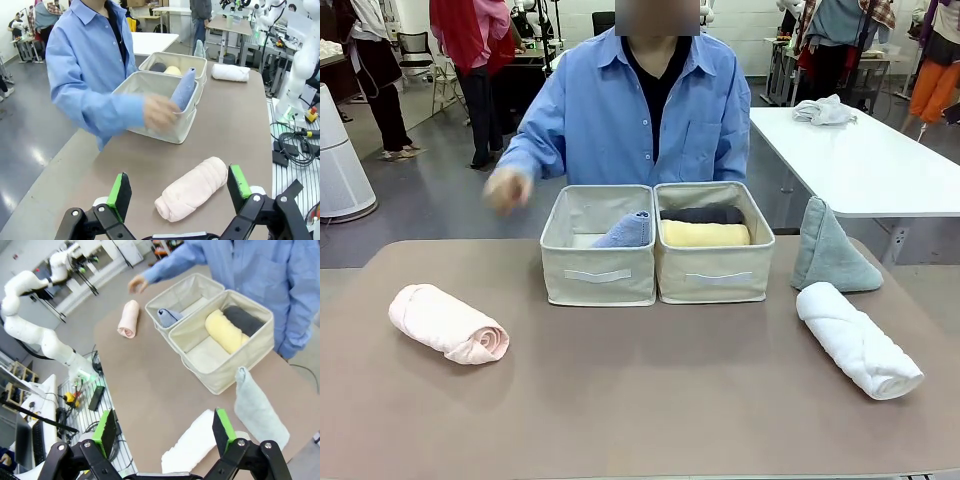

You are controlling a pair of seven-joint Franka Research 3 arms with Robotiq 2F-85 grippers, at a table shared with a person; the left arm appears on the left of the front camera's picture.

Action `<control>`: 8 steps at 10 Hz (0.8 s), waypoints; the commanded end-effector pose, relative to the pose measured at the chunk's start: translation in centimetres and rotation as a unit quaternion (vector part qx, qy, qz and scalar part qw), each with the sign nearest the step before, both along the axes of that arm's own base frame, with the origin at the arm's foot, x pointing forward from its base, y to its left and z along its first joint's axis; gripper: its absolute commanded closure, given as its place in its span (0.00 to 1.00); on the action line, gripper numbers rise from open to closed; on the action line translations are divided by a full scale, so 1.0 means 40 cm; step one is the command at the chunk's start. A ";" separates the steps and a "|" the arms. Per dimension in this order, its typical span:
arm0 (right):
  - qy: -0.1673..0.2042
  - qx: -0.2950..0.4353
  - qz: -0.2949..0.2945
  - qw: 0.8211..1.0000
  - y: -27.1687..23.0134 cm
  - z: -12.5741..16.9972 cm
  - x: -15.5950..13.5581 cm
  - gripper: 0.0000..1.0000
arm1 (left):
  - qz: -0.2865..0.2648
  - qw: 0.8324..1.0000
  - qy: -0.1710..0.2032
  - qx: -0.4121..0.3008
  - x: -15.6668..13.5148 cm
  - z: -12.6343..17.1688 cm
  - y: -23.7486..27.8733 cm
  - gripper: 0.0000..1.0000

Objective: Sort the towels based on their folding style.
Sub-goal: Pick up another triangle-folded towel from the table and place it in the left Fabric basket.

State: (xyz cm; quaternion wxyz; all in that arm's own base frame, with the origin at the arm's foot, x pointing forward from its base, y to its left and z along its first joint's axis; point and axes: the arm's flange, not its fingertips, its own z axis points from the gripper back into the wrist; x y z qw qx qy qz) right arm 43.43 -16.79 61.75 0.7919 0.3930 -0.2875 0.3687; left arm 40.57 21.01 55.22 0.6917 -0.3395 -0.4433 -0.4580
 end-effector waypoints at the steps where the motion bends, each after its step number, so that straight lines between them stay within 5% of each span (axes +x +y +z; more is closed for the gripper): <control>1: -0.002 -0.077 0.011 0.997 0.072 -0.016 0.046 0.00 | 0.000 1.000 -0.002 -0.001 -0.002 0.002 0.002 0.00; 4: -0.049 -0.261 0.118 0.957 0.211 -0.040 0.104 0.00 | 0.000 1.000 -0.002 -0.001 -0.002 0.002 0.002 0.00; 8: -0.079 -0.350 0.237 0.903 0.359 -0.131 0.161 0.00 | 0.000 1.000 -0.002 -0.001 -0.002 0.002 0.002 0.00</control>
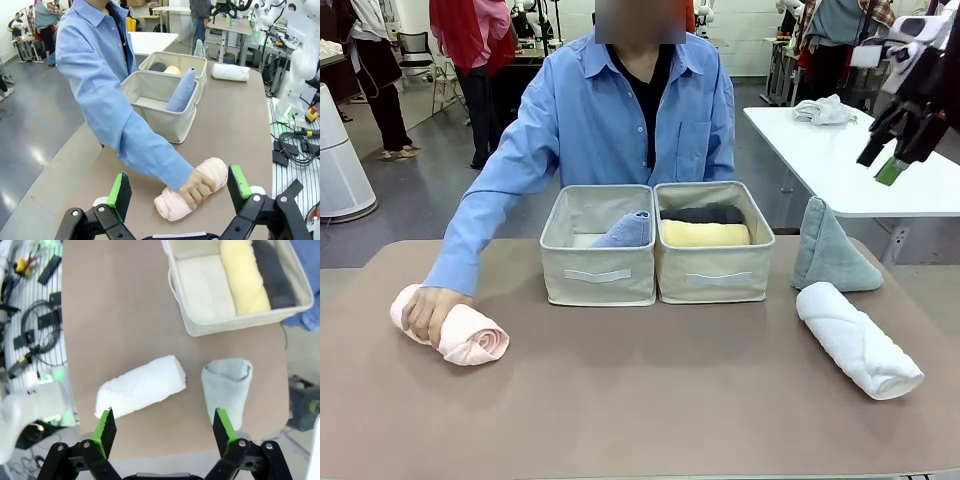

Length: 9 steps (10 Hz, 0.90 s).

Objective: Sort the towels based on their folding style.
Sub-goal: Pick up another triangle-folded towel from the table and place it in the left Fabric basket.

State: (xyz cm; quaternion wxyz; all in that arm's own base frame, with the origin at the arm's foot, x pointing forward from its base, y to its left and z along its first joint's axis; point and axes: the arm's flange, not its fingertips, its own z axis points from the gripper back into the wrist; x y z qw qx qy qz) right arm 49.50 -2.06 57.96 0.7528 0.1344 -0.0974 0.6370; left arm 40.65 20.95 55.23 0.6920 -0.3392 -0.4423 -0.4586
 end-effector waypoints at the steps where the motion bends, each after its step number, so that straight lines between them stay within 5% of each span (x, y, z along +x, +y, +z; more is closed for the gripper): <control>1: -0.015 -0.021 0.020 0.999 0.007 -0.054 0.019 0.00 | 0.000 1.000 -0.002 -0.002 -0.004 0.002 0.003 0.00; 7: -0.002 -0.011 0.014 1.000 0.019 -0.028 0.016 0.00 | 0.000 1.000 -0.002 -0.002 -0.004 0.002 0.003 0.00; 9: -0.027 -0.023 0.018 0.999 0.058 -0.038 0.037 0.00 | 0.000 1.000 -0.002 -0.002 -0.004 0.002 0.003 0.00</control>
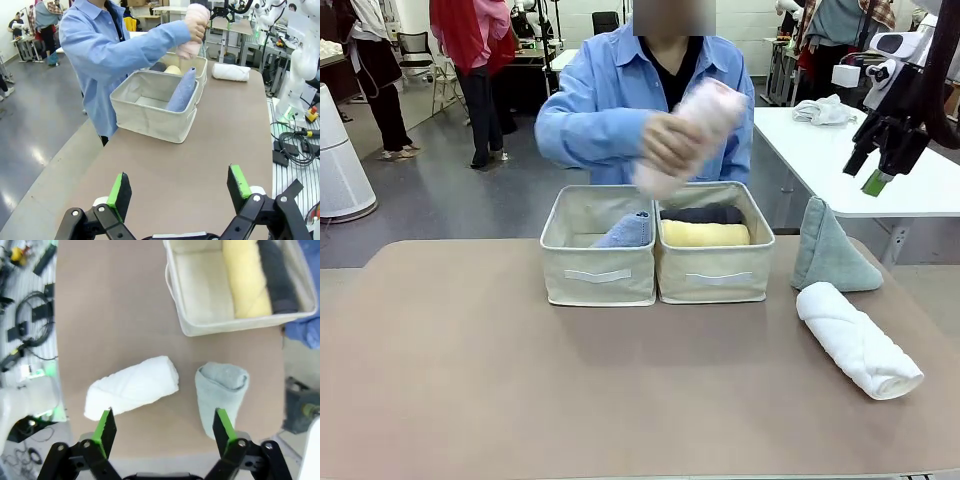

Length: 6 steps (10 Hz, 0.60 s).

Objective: Sort the towels based on their folding style.
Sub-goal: Pick up another triangle-folded towel from the table and place it in the left Fabric basket.

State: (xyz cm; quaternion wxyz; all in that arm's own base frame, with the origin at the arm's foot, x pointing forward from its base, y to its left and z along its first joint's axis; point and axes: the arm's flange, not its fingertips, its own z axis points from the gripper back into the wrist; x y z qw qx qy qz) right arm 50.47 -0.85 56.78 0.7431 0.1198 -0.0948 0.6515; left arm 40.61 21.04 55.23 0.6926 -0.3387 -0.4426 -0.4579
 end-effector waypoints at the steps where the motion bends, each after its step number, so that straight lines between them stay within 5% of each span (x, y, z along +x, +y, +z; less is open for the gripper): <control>1: -0.026 -0.059 -0.010 0.998 0.030 -0.013 0.012 0.00 | -0.001 1.000 -0.002 -0.002 -0.003 0.002 0.001 0.00; 4: -0.070 -0.141 -0.162 0.974 -0.291 0.096 -0.222 0.00 | -0.001 1.000 -0.002 -0.002 -0.003 0.002 0.001 0.00; 6: -0.059 -0.138 -0.139 0.979 -0.279 0.074 -0.212 0.00 | -0.001 1.000 -0.002 -0.002 -0.003 0.002 0.001 0.00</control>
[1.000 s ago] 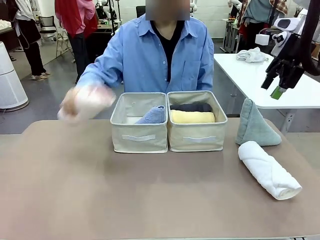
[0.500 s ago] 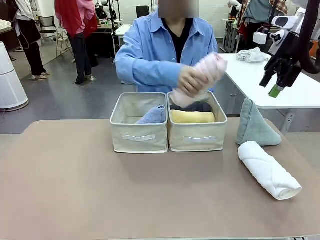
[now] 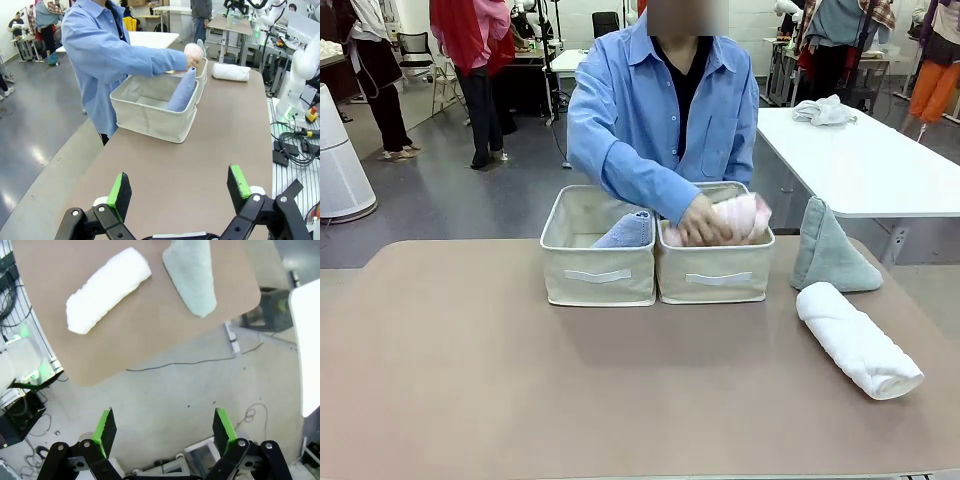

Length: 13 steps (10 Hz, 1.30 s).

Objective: Sort the towels based on their folding style.
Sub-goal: Pick up another triangle-folded towel from the table and place it in the left Fabric basket.

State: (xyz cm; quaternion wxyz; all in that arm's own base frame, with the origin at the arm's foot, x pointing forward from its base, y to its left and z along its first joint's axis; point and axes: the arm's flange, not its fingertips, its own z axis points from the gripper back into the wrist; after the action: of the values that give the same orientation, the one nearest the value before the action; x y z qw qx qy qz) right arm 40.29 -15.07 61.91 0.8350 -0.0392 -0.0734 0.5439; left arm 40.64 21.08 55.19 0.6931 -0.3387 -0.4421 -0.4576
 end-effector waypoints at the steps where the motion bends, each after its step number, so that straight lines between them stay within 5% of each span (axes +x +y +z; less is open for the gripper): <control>1: 0.024 0.000 0.031 0.999 0.101 -0.073 0.070 0.00 | -0.001 1.000 -0.003 -0.002 -0.003 0.003 0.000 0.00; 3: 0.029 0.032 0.076 0.996 0.151 -0.090 0.128 0.00 | -0.001 1.000 -0.003 -0.002 -0.003 0.003 0.000 0.00; 7: -0.007 0.083 0.157 0.984 0.327 -0.161 0.372 0.00 | -0.001 1.000 -0.003 -0.002 -0.003 0.003 0.000 0.00; 13: 0.058 0.057 0.183 0.980 0.416 -0.247 0.518 0.00 | -0.001 1.000 -0.003 -0.002 -0.003 0.003 0.000 0.00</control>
State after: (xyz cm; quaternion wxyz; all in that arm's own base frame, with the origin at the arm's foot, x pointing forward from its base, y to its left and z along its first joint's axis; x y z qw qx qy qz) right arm 60.26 2.00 51.62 0.7253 0.0505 -0.0855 0.6812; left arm 40.67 20.99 55.20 0.6929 -0.3388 -0.4416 -0.4583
